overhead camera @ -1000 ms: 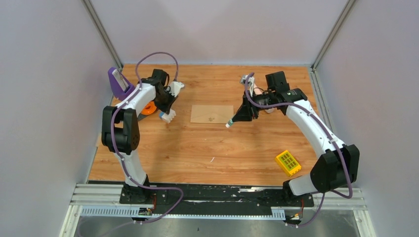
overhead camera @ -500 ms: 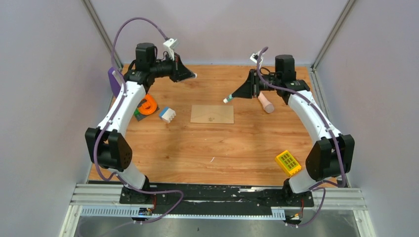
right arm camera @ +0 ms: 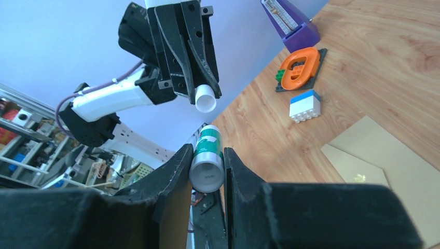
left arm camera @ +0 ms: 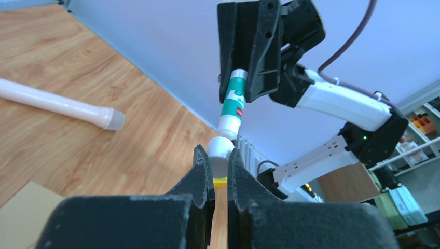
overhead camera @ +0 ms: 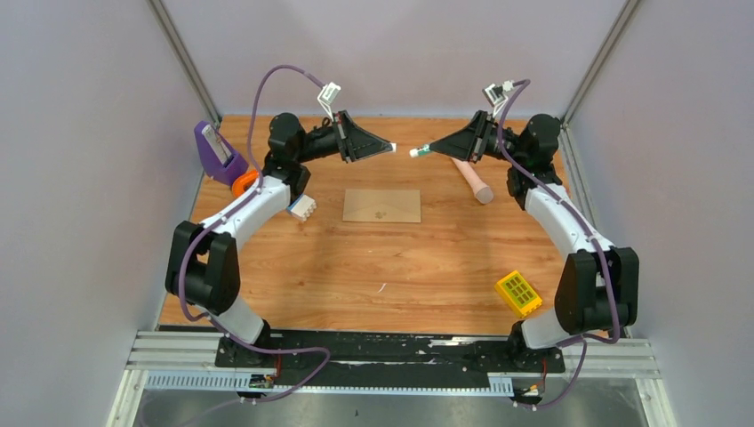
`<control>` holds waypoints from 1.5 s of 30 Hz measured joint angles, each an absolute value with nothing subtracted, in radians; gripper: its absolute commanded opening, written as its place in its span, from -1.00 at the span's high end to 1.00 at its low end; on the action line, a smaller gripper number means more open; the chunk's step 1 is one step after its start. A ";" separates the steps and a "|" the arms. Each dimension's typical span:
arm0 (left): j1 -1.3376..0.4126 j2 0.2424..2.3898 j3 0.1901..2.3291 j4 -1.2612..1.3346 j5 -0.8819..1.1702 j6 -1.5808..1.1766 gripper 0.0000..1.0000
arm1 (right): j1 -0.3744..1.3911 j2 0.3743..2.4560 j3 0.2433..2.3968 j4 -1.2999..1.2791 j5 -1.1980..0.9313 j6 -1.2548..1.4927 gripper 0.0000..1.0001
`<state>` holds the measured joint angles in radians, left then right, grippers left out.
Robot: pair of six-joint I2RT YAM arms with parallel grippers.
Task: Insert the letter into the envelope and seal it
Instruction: Close the solid glue cap on the solid glue.
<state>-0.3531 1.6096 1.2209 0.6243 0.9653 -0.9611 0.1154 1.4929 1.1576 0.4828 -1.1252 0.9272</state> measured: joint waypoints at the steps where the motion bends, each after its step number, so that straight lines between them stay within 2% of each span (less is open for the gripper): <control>1: -0.357 1.610 1.207 0.661 0.962 -0.988 1.00 | 0.115 1.492 1.139 0.528 -1.121 0.970 1.00; 7: -0.367 1.610 1.152 0.860 0.932 -1.113 1.00 | 0.116 1.491 1.066 0.718 -1.090 1.147 1.00; 17: -0.405 1.620 1.151 0.933 0.913 -1.148 1.00 | 0.117 1.489 1.024 0.882 -1.051 1.291 1.00; 45: -0.424 1.642 1.151 0.935 0.912 -1.147 1.00 | 0.146 1.499 1.012 0.940 -1.026 1.352 1.00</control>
